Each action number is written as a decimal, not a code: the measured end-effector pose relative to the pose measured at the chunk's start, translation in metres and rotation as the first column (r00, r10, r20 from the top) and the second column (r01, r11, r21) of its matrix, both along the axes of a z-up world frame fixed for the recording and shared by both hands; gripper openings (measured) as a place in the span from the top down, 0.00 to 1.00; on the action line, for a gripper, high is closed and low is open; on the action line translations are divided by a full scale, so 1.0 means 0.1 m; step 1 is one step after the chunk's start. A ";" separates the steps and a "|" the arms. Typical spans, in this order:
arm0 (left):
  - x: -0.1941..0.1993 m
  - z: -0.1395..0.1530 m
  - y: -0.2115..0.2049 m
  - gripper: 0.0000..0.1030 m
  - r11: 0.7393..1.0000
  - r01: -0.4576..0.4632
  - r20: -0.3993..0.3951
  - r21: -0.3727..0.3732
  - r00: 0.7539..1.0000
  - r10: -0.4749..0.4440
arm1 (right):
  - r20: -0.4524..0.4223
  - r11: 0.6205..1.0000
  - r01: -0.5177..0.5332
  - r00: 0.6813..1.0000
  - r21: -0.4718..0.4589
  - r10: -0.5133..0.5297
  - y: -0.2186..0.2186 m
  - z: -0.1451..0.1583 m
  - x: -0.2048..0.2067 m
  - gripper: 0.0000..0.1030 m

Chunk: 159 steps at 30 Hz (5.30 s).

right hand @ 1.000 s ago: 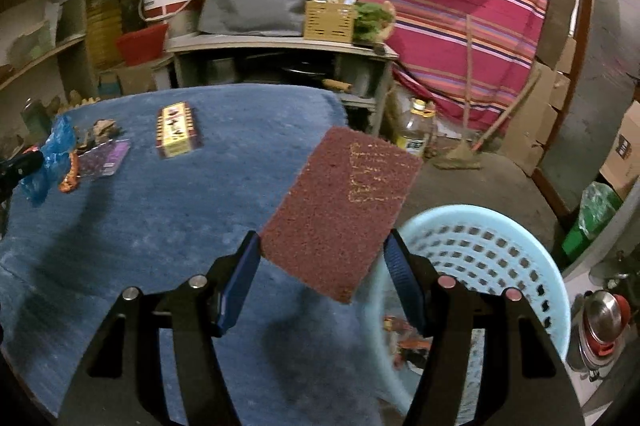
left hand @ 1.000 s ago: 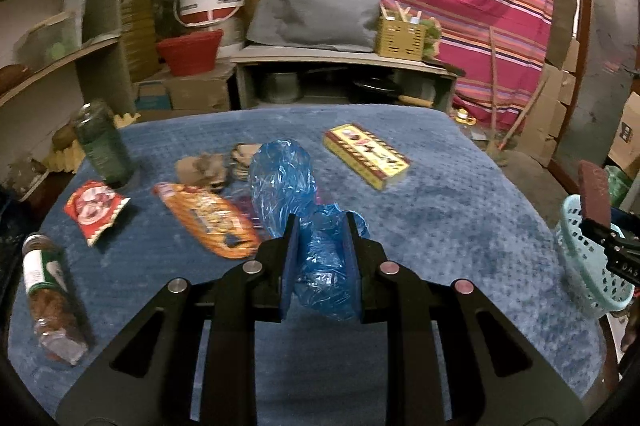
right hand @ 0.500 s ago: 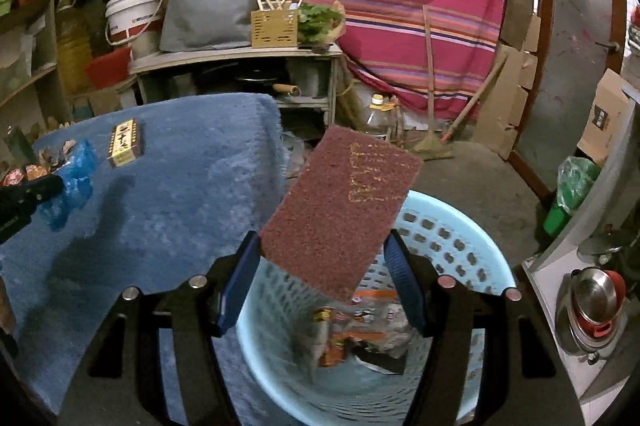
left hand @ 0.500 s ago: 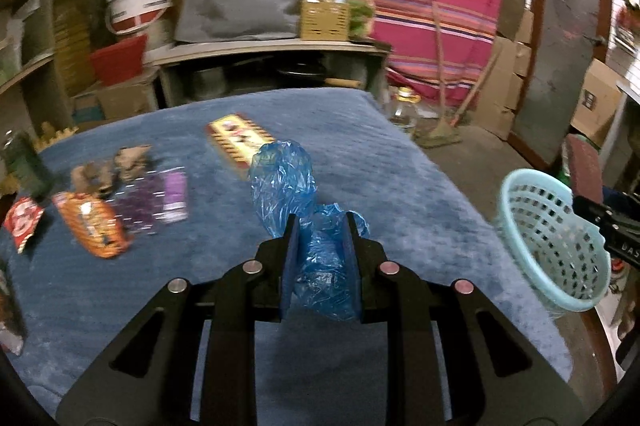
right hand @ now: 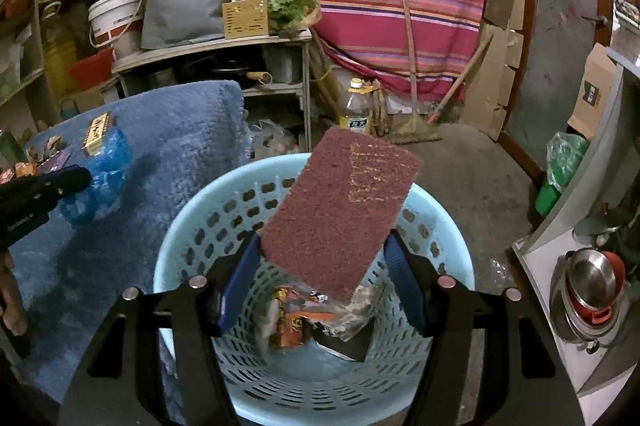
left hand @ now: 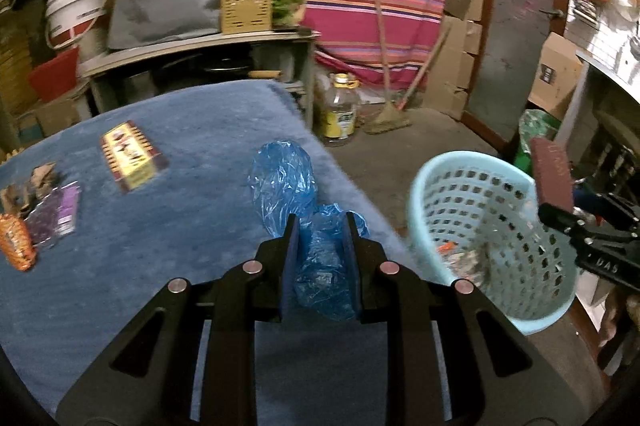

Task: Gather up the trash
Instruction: 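Carry the blue bag and brown pad over the light-blue basket, then open both grippers to drop the bag and pad into the basket, then move both open grippers back over the table, then grasp the red candy bag with the left gripper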

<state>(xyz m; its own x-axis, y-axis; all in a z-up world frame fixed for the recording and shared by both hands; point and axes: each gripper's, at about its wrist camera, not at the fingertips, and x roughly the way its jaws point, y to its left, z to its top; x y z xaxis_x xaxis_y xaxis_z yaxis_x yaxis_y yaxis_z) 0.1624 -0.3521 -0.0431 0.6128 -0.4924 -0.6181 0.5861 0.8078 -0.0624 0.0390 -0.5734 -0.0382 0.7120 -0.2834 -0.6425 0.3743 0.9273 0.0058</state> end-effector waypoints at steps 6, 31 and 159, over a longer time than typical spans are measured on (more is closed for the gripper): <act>-0.16 -0.01 -0.49 0.80 0.997 0.076 -0.006 -0.026 0.997 -0.076 | -0.005 1.000 0.018 1.000 0.006 -0.018 -0.11 -0.04 -0.05 0.39; -0.16 0.11 -0.72 0.15 0.997 0.039 0.023 -0.070 0.999 -0.037 | -0.005 0.997 0.065 0.998 0.038 -0.065 -0.37 -0.15 -0.09 0.38; 1.59 -0.17 3.91 1.00 0.782 -0.622 -0.105 0.037 0.776 0.622 | -0.017 0.962 -0.273 0.962 0.012 0.273 2.93 -0.12 2.14 0.07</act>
